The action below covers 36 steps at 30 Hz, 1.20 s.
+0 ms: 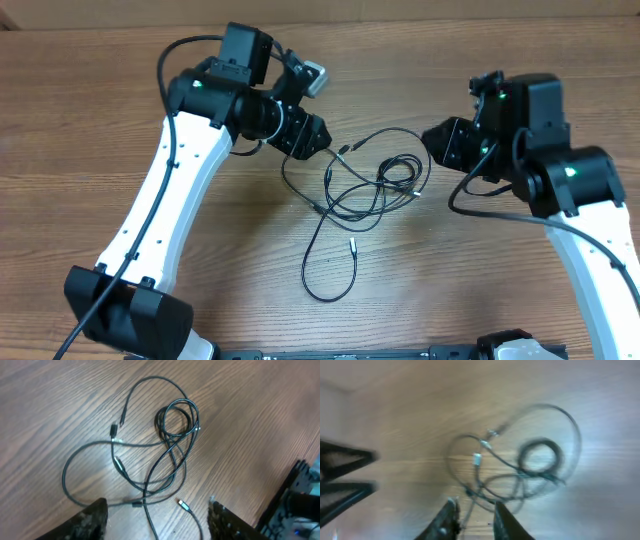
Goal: Untangle cables
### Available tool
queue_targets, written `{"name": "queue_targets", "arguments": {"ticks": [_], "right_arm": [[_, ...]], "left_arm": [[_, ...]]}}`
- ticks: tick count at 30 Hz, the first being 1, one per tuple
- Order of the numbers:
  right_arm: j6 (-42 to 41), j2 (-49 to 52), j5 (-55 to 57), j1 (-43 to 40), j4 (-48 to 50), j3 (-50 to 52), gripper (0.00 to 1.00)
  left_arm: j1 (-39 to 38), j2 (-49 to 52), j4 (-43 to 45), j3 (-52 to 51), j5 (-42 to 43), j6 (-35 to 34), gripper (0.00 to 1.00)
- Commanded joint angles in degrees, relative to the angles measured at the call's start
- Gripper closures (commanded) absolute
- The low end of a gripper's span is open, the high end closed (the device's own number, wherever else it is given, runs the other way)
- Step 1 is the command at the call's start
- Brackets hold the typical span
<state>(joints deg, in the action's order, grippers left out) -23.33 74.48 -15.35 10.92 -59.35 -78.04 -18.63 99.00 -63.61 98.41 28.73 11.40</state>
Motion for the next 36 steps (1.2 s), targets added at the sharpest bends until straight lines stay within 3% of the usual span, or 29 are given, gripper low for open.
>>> {"name": "queue_targets", "arguments": {"ticks": [1, 8, 9, 10, 14, 24, 31, 36], "right_arm": [[-5.7, 0.4, 14.6, -0.2, -4.5, -0.3, 0.76], [-6.9, 0.4, 20.9, -2.0, -10.1, -0.4, 0.61], [-5.5, 0.4, 19.6, -3.0, -10.5, -0.4, 0.46], [-3.6, 0.4, 18.5, -3.2, -10.5, -0.4, 0.38], [0.9, 0.4, 17.0, -3.2, -11.5, -0.4, 0.23], [0.9, 0.4, 16.9, -3.2, -11.5, -0.3, 0.20], [0.9, 0.4, 16.7, -3.2, -12.3, -0.3, 0.20], [0.9, 0.4, 16.7, -3.2, -13.0, -0.3, 0.20]], "left_arm": [[-3.7, 2.4, 1.4, 1.0, -2.2, 8.2, 0.34], [-9.3, 9.2, 3.7, 1.0, -12.3, 10.5, 0.33], [-10.6, 12.2, 3.7, 1.0, -12.4, 10.5, 0.33], [-11.1, 13.3, 3.7, 1.0, -12.5, 10.5, 0.33], [-13.2, 18.0, 3.7, 1.0, -12.9, 10.5, 0.32], [-18.1, 25.6, 6.3, 1.0, -15.8, 10.3, 0.34], [-18.4, 28.1, 11.4, 1.0, -21.5, 6.5, 0.49], [-18.4, 28.1, 11.8, 1.0, -25.1, 5.0, 0.66]]}}
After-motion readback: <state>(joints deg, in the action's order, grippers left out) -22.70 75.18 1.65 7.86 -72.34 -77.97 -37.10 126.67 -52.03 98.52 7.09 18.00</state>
